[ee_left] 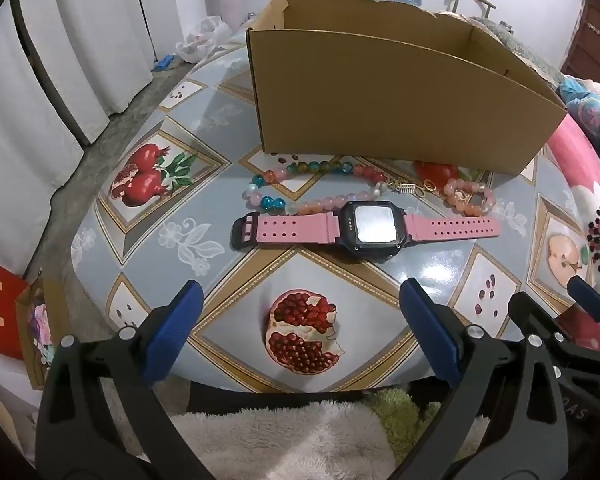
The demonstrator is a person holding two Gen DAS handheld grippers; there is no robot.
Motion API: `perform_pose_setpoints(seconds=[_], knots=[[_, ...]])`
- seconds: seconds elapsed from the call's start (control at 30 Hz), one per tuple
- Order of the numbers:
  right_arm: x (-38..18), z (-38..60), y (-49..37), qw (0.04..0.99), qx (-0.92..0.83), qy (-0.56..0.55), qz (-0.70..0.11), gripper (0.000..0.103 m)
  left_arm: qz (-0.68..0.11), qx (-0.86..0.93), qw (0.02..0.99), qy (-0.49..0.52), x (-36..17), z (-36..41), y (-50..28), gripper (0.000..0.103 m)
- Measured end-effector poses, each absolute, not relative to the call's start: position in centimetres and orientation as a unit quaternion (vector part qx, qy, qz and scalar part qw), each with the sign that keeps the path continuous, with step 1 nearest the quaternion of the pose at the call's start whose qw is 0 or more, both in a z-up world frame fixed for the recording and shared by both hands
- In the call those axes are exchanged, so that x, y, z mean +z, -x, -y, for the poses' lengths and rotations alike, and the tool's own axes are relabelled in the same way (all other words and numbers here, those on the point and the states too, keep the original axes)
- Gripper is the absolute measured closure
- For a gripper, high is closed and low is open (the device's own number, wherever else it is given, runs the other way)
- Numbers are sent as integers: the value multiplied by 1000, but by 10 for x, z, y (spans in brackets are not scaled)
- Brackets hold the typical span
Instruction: Organize jewelry
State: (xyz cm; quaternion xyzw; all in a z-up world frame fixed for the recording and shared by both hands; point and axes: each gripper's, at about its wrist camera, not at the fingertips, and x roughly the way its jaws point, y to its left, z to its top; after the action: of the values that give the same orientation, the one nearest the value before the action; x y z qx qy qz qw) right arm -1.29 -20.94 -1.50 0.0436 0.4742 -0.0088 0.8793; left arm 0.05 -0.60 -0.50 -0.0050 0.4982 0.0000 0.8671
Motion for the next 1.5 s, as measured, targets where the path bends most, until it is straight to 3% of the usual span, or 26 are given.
perform_pose_setpoints(seconds=[1.5], knots=[[-18, 211, 12, 875, -6, -48, -482, 6, -498, 2, 867, 4, -6, 2, 0, 8]])
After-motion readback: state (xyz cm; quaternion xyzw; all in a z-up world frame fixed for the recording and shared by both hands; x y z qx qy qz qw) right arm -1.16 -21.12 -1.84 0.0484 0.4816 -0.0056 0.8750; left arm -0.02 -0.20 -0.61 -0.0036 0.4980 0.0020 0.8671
